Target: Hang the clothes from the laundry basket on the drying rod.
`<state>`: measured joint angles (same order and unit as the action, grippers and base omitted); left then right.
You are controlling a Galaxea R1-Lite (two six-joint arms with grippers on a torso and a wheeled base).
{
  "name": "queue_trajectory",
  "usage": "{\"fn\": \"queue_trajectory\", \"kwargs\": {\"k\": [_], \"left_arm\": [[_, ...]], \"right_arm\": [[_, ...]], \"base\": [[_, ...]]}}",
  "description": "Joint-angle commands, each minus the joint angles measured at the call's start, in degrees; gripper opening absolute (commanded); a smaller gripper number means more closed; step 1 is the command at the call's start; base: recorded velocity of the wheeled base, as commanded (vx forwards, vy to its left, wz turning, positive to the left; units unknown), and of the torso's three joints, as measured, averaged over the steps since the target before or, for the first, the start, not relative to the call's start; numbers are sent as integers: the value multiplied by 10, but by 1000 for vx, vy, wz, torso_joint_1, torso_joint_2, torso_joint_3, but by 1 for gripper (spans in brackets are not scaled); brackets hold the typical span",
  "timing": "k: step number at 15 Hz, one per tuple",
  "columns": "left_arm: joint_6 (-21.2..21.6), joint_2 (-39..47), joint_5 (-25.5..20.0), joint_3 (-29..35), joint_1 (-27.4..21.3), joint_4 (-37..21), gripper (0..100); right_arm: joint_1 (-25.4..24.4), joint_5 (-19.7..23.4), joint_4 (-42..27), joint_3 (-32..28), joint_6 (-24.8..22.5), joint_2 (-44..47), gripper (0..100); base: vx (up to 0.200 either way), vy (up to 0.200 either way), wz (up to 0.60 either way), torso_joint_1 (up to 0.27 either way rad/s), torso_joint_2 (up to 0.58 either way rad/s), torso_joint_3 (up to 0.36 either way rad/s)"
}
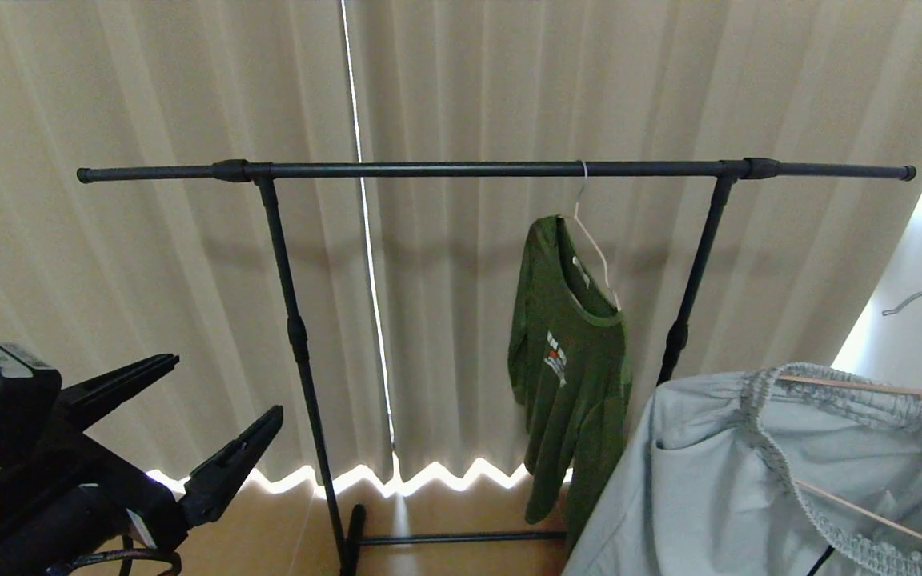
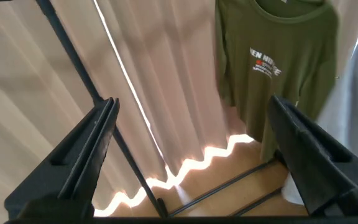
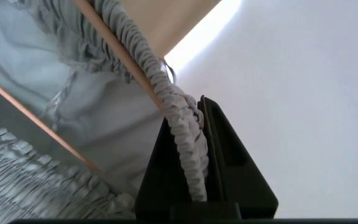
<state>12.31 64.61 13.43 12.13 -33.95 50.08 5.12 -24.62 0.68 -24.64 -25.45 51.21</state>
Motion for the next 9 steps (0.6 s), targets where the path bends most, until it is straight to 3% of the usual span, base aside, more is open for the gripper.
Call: {"fn": "queue_trajectory", "kwargs": {"k": [1, 3, 9], "left_arm": [[1, 0, 0, 0, 6, 0, 100], [4, 3, -1, 2, 40, 0, 100], [3, 12, -3, 17, 47, -1, 100]], "right_arm": [[34, 0, -7, -7, 0, -24, 0], [58, 4, -6, -17, 1, -18, 0], [73, 4, -1, -66, 8, 29, 0]], "base": [[0, 0, 0, 0, 0, 0], [0, 0, 0, 0, 0, 0], [0, 0, 0, 0, 0, 0]]}}
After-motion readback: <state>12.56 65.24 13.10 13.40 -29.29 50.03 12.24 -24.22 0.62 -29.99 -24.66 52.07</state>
